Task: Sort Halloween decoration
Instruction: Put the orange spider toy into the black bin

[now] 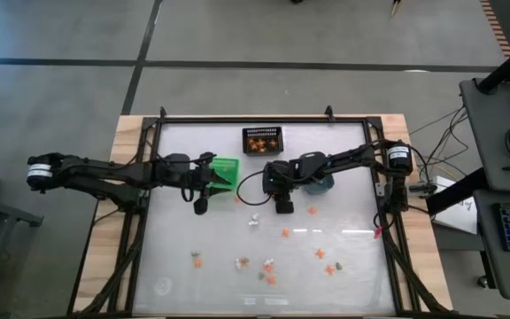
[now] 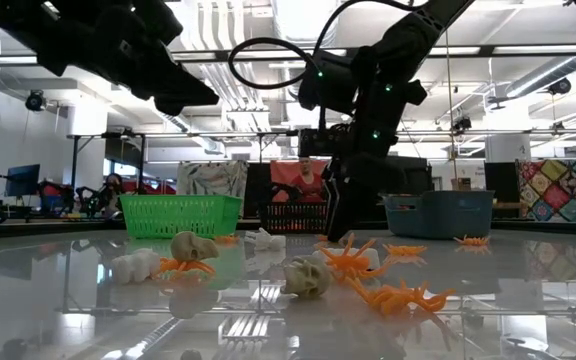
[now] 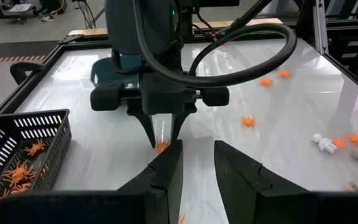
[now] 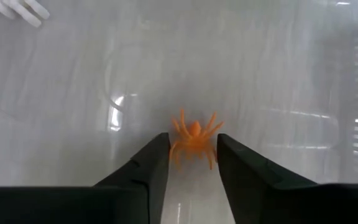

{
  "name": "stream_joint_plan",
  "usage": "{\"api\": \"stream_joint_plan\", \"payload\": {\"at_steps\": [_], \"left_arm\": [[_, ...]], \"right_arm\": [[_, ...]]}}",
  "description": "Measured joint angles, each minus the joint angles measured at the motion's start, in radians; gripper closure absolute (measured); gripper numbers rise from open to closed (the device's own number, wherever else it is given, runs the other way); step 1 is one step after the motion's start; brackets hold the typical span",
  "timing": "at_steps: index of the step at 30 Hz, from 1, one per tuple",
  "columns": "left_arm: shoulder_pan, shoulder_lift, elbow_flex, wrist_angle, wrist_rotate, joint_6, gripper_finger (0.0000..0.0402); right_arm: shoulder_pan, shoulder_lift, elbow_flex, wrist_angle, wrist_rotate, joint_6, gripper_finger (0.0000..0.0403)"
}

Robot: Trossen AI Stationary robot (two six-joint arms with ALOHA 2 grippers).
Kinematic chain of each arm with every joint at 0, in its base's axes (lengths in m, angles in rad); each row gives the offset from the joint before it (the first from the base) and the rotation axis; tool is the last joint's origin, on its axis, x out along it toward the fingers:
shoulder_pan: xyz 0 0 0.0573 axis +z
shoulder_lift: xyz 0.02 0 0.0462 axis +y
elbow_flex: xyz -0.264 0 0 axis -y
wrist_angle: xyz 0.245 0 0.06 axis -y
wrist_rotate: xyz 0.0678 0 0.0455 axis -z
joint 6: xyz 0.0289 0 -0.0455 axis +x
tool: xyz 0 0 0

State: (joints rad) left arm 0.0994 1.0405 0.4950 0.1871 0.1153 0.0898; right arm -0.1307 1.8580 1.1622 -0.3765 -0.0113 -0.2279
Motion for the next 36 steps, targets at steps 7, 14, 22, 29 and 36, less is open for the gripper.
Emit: {"api": "stream_joint_plan", "payload": {"at_steps": [7,14,22,29,36], "left_arm": [[0.000,0.000,0.000,0.000,0.000,0.000,0.0327],[0.000,0.000,0.000,0.000,0.000,0.000,0.0327],[0.000,0.000,0.000,0.000,0.000,0.000,0.0327],[0.000,0.000,0.000,0.000,0.000,0.001,0.0327],[0.000,0.000,0.000,0.000,0.000,0.001,0.0327]], "right_arm": [[0.000,0.001,0.007,0.001,-0.019,-0.002,0.0304],[0.000,0.003,0.019,0.006,-0.023,-0.013,0.0328],[-0.001,0.003,0.022,0.014,-0.022,-0.013,0.0356],[-0.001,0.003,0.023,0.015,-0.022,-0.019,0.0390],[-0.001,0.003,0.023,0.015,-0.022,-0.019,0.0394]]}}
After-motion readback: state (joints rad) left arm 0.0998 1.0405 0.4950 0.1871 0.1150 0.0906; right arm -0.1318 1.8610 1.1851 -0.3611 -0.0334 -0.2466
